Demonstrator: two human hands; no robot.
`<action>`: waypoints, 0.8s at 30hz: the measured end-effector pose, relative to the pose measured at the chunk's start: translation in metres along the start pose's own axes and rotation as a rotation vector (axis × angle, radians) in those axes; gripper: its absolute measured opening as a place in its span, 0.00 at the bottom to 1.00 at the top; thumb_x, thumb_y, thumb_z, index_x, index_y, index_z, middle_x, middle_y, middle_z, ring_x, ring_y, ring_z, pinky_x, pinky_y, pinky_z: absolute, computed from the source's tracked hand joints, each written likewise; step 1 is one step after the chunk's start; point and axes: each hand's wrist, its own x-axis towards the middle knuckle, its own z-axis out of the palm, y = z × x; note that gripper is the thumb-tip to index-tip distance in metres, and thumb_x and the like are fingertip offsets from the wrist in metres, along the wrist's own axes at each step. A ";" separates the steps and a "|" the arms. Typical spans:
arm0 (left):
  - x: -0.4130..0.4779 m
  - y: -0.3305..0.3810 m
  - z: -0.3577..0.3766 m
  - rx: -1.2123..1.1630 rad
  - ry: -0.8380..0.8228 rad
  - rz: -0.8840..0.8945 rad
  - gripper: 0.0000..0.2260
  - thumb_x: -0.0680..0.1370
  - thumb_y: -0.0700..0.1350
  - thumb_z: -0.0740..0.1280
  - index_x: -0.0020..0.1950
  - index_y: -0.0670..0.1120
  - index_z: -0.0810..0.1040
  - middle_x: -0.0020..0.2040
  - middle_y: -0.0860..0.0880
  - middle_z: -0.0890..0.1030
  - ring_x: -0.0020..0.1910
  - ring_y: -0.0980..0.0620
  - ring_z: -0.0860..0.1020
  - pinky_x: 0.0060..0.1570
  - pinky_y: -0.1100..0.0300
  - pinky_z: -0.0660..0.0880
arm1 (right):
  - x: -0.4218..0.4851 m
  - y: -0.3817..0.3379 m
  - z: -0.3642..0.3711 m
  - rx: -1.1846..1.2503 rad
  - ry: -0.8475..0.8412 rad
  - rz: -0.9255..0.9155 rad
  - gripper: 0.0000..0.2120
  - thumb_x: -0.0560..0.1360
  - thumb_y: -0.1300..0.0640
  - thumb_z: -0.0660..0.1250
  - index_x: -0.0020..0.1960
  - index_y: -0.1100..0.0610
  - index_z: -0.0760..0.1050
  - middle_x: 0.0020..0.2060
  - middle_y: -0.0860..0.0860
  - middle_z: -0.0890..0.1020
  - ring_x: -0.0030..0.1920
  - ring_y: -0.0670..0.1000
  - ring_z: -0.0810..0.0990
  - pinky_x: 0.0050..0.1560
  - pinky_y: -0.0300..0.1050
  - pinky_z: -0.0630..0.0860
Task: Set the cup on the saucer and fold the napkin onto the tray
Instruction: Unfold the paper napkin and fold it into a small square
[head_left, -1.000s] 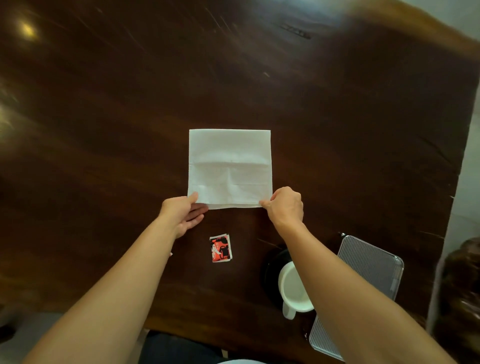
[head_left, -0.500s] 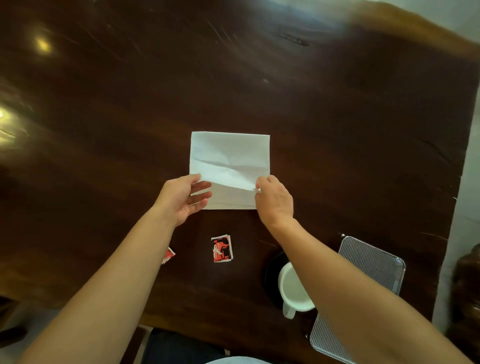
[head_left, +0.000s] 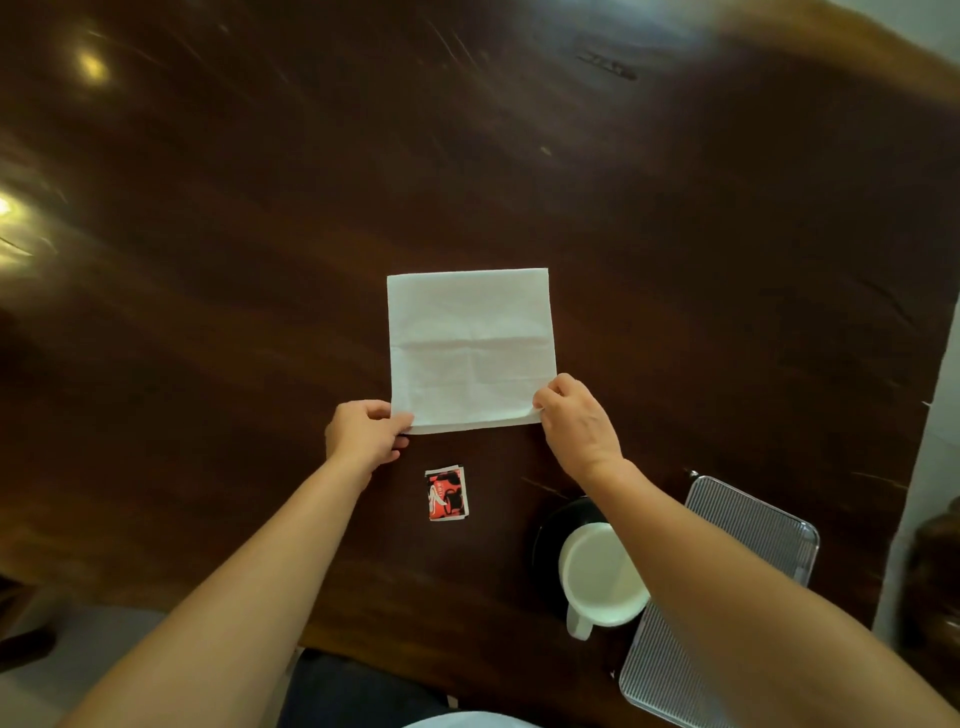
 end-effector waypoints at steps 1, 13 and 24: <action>0.000 0.000 0.001 0.044 0.008 0.020 0.05 0.75 0.43 0.76 0.49 0.47 0.81 0.44 0.47 0.85 0.41 0.50 0.85 0.42 0.54 0.84 | 0.001 0.001 0.001 0.003 0.007 -0.012 0.07 0.73 0.73 0.66 0.46 0.65 0.80 0.44 0.57 0.78 0.42 0.57 0.76 0.37 0.49 0.77; 0.005 0.018 -0.012 0.763 0.116 0.381 0.21 0.69 0.58 0.78 0.48 0.48 0.72 0.44 0.49 0.77 0.42 0.49 0.77 0.35 0.55 0.71 | 0.013 0.007 -0.034 -0.044 -0.028 0.015 0.09 0.75 0.55 0.66 0.51 0.54 0.84 0.50 0.49 0.82 0.54 0.54 0.73 0.53 0.50 0.74; 0.033 0.016 0.000 0.508 0.154 0.603 0.25 0.74 0.51 0.76 0.70 0.55 0.78 0.47 0.49 0.71 0.44 0.51 0.72 0.42 0.56 0.73 | 0.069 0.002 -0.035 0.125 -0.057 0.130 0.21 0.75 0.59 0.74 0.68 0.53 0.78 0.59 0.52 0.71 0.59 0.53 0.69 0.60 0.44 0.72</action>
